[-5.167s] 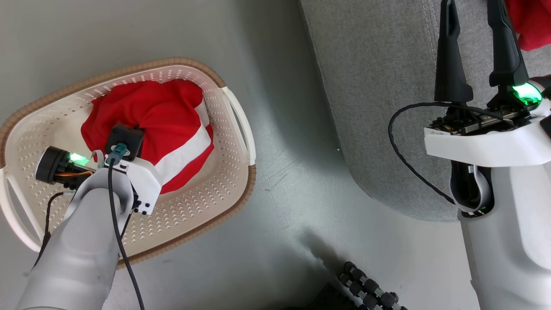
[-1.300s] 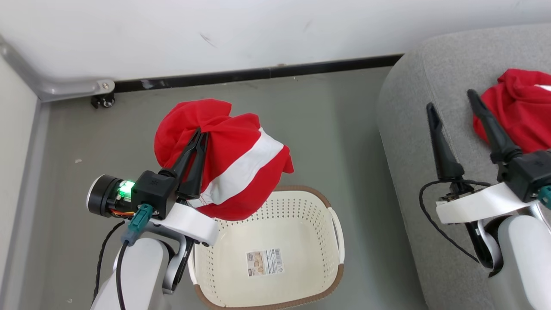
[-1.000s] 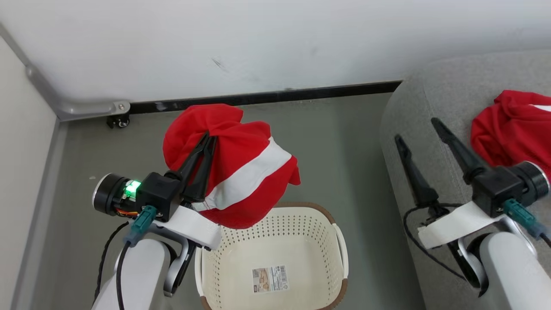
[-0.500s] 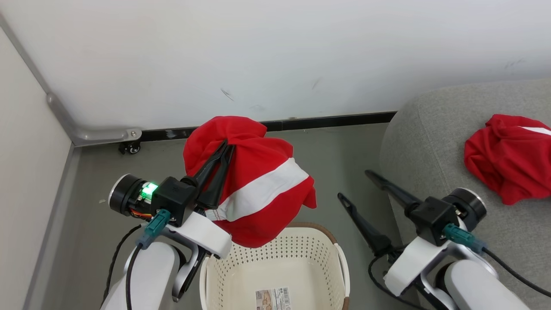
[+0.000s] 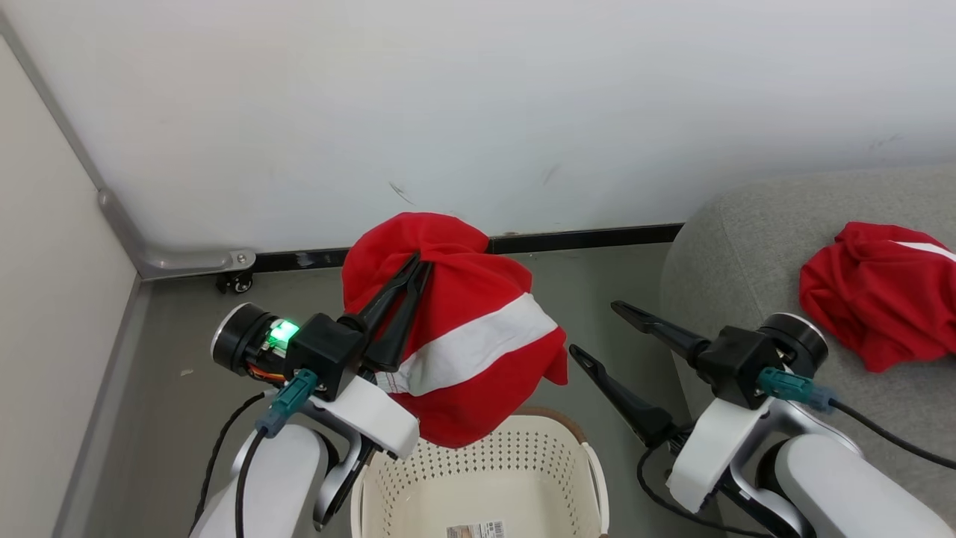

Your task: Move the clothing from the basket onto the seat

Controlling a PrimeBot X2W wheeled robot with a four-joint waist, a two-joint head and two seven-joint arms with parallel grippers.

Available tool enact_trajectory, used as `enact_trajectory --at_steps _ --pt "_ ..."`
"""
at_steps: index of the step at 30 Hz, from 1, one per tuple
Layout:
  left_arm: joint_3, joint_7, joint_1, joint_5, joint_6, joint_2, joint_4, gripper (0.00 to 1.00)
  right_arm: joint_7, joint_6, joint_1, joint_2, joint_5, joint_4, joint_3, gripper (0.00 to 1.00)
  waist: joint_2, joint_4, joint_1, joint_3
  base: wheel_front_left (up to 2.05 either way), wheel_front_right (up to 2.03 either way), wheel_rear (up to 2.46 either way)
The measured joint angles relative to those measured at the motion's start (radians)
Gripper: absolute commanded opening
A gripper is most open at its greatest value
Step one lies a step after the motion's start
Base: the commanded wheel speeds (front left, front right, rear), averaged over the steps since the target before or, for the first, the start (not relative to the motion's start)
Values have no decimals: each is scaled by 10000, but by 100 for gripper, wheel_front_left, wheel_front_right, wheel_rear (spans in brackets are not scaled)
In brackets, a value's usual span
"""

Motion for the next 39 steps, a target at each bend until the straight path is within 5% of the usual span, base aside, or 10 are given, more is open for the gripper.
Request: enact_trajectory --at_steps 27,36,37,39 --pt "-840 -27 -474 123 -226 -307 -424 0 548 0 -1427 -479 2934 182 2094 100 0 691 1 -49 0 0 0" --pt "-1068 -27 -508 151 -305 -355 -433 0 535 -2 -2160 -453 3131 464 2938 100 0 915 1 -7 0 0 0" --pt "-1089 -27 -508 146 -305 -359 -430 0 522 -2 -2217 -433 3133 477 2986 88 0 935 1 -3 0 0 0" --pt "-1118 -27 -511 111 -314 -362 -424 0 491 -2 -2355 -389 3133 548 3233 48 0 971 1 6 0 0 0"
